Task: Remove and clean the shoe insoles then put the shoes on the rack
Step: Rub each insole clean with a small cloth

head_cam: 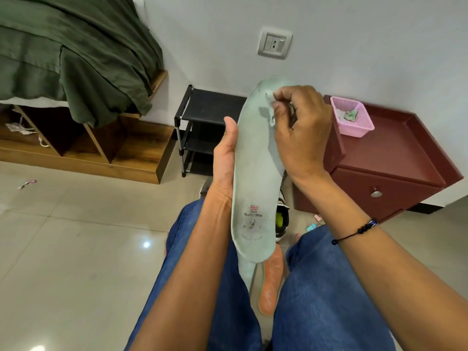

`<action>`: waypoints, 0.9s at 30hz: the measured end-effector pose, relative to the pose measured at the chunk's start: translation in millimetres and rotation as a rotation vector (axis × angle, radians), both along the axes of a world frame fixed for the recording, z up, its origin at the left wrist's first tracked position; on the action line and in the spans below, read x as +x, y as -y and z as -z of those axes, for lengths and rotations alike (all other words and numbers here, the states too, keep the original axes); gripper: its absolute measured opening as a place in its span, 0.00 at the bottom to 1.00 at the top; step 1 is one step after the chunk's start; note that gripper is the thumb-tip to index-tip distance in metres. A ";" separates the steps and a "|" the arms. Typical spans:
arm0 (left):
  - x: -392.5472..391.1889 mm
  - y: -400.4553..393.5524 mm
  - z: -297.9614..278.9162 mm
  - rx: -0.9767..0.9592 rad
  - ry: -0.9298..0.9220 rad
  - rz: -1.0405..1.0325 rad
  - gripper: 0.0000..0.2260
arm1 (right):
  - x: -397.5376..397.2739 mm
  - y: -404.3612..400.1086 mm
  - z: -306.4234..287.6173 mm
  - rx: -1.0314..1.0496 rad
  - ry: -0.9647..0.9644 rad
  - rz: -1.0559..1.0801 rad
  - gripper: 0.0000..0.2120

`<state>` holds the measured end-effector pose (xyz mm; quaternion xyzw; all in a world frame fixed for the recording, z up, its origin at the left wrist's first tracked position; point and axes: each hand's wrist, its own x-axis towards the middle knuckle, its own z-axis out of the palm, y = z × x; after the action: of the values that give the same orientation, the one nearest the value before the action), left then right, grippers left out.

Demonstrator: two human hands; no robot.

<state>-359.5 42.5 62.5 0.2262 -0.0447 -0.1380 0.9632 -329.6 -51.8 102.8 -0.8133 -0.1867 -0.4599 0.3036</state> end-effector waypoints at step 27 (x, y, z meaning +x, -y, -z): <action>-0.4 8.9 -11.3 0.074 -0.062 -0.029 0.34 | 5.0 9.2 -15.0 -0.227 -0.263 -0.266 0.05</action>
<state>-359.8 33.6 73.8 0.2577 -0.0063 -0.1326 0.9571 -324.6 -61.0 117.8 -0.8636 -0.3015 -0.2816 0.2899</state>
